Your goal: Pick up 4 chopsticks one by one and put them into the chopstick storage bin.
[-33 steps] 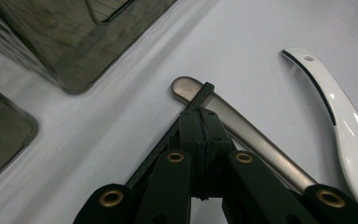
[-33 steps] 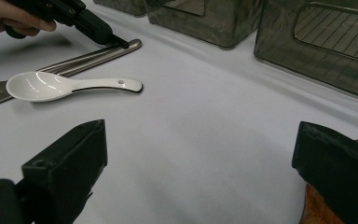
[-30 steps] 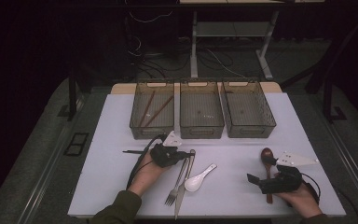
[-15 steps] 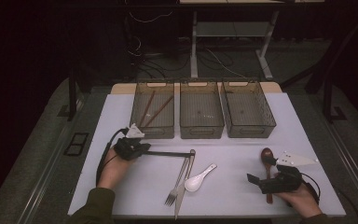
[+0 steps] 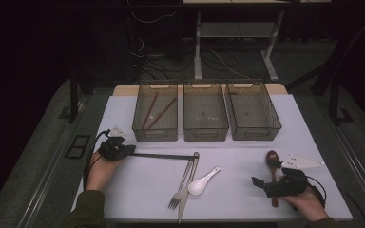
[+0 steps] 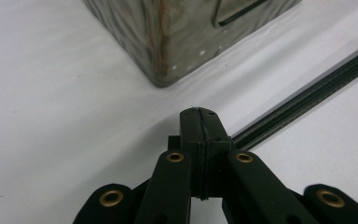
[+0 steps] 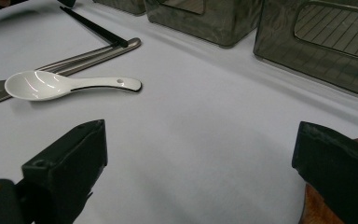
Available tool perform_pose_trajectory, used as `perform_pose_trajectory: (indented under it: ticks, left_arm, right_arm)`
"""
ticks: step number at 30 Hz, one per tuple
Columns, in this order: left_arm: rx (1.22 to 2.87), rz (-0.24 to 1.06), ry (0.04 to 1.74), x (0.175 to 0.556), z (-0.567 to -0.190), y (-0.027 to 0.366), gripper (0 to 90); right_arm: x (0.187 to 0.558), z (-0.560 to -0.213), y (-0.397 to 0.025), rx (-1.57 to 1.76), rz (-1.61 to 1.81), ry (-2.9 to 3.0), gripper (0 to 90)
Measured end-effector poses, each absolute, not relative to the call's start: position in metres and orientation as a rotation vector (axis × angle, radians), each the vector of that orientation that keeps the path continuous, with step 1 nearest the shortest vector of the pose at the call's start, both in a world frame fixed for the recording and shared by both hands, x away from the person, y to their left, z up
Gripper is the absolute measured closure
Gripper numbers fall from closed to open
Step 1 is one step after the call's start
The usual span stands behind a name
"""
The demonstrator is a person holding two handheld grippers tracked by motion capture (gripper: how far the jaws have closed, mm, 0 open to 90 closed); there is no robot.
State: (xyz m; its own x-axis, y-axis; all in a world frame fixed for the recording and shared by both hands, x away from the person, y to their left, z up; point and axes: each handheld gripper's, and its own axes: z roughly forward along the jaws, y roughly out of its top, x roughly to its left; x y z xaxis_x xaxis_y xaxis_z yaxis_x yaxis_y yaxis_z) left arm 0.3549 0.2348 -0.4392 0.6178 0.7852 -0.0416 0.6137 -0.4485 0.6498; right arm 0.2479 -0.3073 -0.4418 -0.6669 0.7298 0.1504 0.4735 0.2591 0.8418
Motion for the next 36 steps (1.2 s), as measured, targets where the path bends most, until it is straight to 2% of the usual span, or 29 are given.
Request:
perform_pose_trajectory:
  ticks: [24, 29, 36]
  left_arm:
    - [2.197, 0.305, 1.092, 0.341, -0.439, 0.243, 89.0]
    - [2.167, 0.285, 1.042, 0.34, -0.434, 0.234, 78.6]
    - [2.166, 0.203, 0.865, 0.336, -0.422, 0.202, 61.3]
  right_arm:
    - [0.248, -0.442, -0.307, 1.116, 1.365, 2.266, 2.8]
    - [0.248, -0.442, -0.307, 1.115, 1.366, 2.266, 2.8]
    - [0.248, -0.442, -0.306, 1.112, 1.365, 2.27, 2.8]
